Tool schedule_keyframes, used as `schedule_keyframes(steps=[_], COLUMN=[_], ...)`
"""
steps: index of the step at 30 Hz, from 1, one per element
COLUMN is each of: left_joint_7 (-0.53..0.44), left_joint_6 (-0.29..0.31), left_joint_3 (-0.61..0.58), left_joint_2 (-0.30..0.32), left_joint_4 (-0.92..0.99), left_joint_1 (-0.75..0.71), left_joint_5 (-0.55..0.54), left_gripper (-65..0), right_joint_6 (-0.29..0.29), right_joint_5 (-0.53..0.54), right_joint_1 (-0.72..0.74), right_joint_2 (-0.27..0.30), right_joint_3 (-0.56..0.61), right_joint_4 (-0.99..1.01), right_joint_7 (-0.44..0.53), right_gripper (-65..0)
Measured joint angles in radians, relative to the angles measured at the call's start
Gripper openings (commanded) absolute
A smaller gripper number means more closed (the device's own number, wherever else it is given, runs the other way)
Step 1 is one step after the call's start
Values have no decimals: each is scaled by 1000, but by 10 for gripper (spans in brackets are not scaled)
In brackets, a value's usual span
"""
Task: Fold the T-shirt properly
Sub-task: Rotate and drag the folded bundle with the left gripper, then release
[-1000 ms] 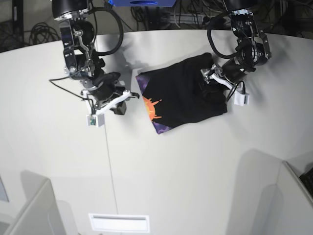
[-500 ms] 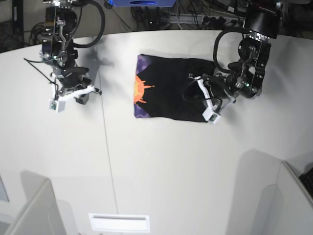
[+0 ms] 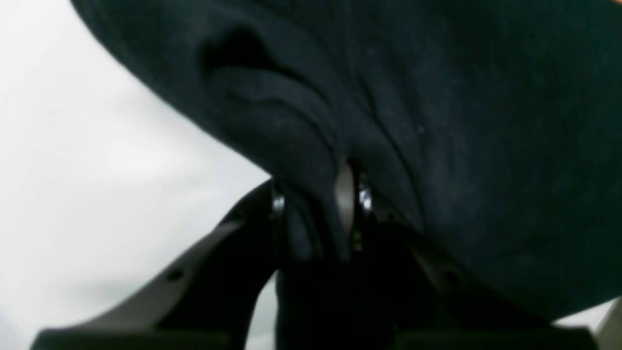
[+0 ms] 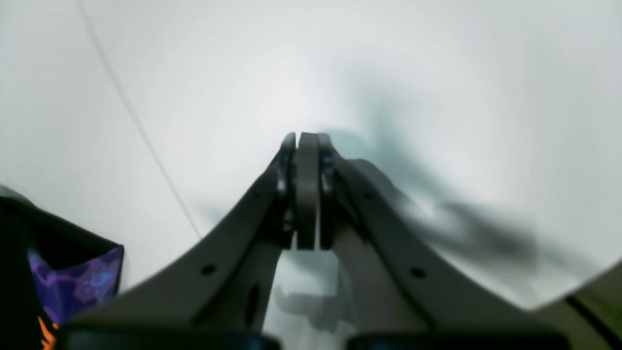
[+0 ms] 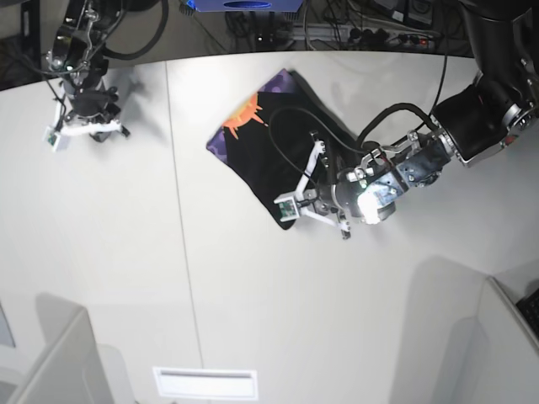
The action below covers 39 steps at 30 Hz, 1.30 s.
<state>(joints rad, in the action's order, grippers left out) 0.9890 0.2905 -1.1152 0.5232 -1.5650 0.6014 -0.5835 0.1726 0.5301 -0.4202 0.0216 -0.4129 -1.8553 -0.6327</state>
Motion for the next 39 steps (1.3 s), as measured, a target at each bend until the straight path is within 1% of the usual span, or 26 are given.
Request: schedule_keyframes(steps=[3,4,6,8,10,12,16,20,22,28,39], left_joint_7=[11,7,-26,-130,-208,-258,-331,-423,-440,-447,-451], left_joint_6=[6,34,133,209,266,279,279,279,279,279,278], left_joint_3=[-95,-116,-133,-137,-128,-128,-125,-126,-126,-125,-129], left_joint_2=[-40,-54,-75,-84,-86,-85,-106,-135,-144,-188,-187], left_joint_4=[-24,-37,-57,-64,-45,-17,27,58,74,129,127], left_joint_1=[25,26,23,12,-6,-18,-16,-17,-16,-6,-6], left_joint_5=[159,211,319,451,564,624,636,639,636,637,636], left_gripper=[-650,-650,-650,-650,-650,-650,-650,-650,-650,-650,-650], right_joint_6=[0,0,0,0,0,0,0,0,0,0,0], right_joint_5=[2,-1,0,0,0,1,-3,-7,-7,-4,-3], right_joint_1=[-24,-31,-53,-76,-85,-90,-101,-104,-102,-102,-95], right_joint_2=[-8,-8,-8,-14,-33,-39,-61,-60,-60,-58,-59], right_joint_3=[-26,-29,-28,-29,-32,-25,-24,-24,-24,-24,-24], right_joint_4=[0,-3,-10,-19,-19,-19,-19,-19,-19,-20,-20], right_joint_7=[2,2,5,5,4,4,3,3,2,3,2], right_gripper=[-650,-650,-650,-650,-650,-650,-650,-650,-650,-650,-650])
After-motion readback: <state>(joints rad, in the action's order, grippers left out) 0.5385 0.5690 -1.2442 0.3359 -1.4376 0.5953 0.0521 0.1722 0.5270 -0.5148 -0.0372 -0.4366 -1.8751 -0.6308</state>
